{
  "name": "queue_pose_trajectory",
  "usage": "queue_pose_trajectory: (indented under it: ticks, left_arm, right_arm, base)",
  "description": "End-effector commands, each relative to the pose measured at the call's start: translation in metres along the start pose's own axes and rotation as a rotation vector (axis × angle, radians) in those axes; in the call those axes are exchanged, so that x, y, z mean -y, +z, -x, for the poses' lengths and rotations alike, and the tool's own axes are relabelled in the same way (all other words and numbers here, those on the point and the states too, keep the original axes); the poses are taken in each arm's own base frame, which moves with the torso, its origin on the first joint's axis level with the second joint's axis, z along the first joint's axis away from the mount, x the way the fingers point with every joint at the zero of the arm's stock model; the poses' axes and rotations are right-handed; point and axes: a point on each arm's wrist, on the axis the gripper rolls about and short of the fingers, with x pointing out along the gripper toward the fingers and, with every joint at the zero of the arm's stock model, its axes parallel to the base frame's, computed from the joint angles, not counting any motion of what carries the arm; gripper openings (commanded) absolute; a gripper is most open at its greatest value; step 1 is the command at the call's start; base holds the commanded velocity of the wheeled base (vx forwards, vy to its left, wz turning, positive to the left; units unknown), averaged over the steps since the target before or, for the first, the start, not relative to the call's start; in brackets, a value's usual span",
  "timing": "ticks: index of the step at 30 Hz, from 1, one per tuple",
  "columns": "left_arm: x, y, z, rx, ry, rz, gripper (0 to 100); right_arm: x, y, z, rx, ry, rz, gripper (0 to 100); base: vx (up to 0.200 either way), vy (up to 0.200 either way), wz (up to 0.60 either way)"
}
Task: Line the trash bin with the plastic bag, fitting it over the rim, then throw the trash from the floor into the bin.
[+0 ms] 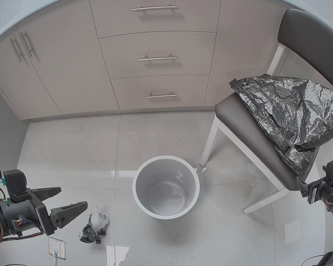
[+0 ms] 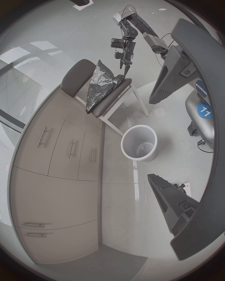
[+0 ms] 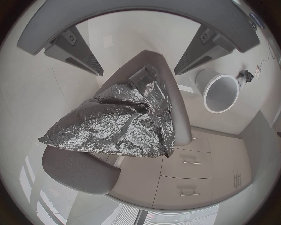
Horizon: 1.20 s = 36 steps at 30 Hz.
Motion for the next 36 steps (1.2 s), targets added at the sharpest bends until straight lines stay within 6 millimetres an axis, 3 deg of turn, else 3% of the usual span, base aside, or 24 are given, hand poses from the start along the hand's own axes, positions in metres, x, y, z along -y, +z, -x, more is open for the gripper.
queue_pose_trajectory:
  ticks: [1, 15, 36]
  left_arm:
    - [-0.001, -0.002, -0.004, 0.001, 0.002, 0.003, 100]
    - [-0.002, -0.004, -0.006, -0.014, 0.005, 0.006, 100]
    - [-0.002, -0.005, -0.006, -0.017, 0.005, 0.006, 100]
  right_arm:
    - [-0.01, -0.004, -0.015, -0.039, -0.016, 0.025, 100]
    - [-0.03, -0.005, -0.049, -0.019, -0.042, 0.011, 100]
    - [-0.013, 0.003, -0.061, 0.026, -0.192, -0.06, 100]
  base:
    - [0.0, 0.0, 0.0]
    - [0.0, 0.0, 0.0]
    - [0.0, 0.0, 0.0]
